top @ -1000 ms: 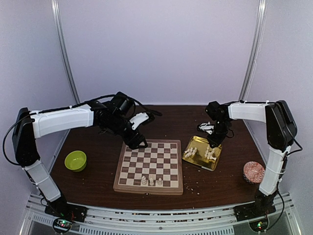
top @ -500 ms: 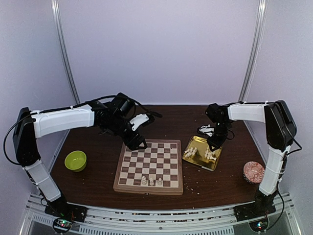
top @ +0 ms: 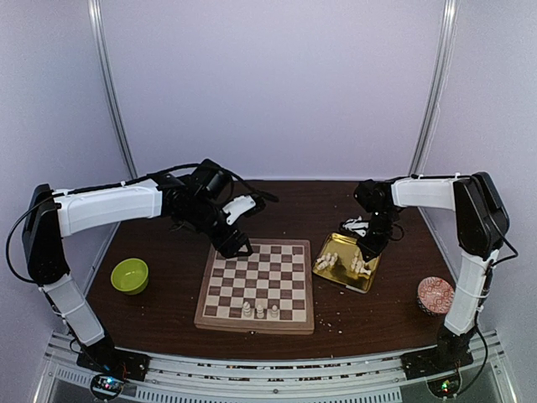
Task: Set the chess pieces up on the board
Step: Pick up the pawn from the storage box.
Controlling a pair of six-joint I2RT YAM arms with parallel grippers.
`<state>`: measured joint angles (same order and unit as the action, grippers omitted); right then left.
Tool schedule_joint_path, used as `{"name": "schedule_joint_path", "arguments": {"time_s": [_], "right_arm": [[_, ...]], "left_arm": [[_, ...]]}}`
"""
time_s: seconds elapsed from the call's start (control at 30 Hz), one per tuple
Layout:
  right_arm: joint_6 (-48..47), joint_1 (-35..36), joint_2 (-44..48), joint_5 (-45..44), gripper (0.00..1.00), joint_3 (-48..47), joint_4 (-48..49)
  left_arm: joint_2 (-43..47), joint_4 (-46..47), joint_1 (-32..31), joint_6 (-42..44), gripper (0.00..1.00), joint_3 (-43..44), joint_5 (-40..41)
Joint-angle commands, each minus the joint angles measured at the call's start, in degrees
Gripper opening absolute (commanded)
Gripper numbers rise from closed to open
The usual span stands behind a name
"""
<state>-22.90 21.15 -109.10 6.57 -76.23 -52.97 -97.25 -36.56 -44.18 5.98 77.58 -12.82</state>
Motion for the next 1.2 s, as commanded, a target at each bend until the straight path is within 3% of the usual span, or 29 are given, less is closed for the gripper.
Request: {"name": "schedule_joint_path", "arguments": {"time_s": [0.0, 0.37, 0.73, 0.93, 1.17], "right_arm": [[-0.55, -1.09, 0.07, 1.89, 0.05, 0.24, -1.27], [-1.05, -9.58, 0.24, 18.97, 0.02, -2.36, -6.0], [-0.42, -11.19, 5.73, 25.76, 0.02, -3.03, -5.79], [-1.64, -5.31, 12.84, 22.75, 0.01, -2.72, -4.14], [-6.32, 13.67, 17.3, 9.33, 0.03, -2.36, -6.31]], "left_arm": [[-0.66, 0.36, -0.38, 0.52, 0.74, 1.87, 0.23], [-0.86, 0.04, -0.81, 0.57, 0.74, 1.98, 0.6], [-0.68, -0.15, -1.01, 0.55, 0.74, 2.3, 0.25], [1.11, 1.64, 0.2, -2.01, 0.74, 2.07, -3.3], [3.33, 4.17, 5.64, -6.97, 0.75, 1.88, -4.63]]}}
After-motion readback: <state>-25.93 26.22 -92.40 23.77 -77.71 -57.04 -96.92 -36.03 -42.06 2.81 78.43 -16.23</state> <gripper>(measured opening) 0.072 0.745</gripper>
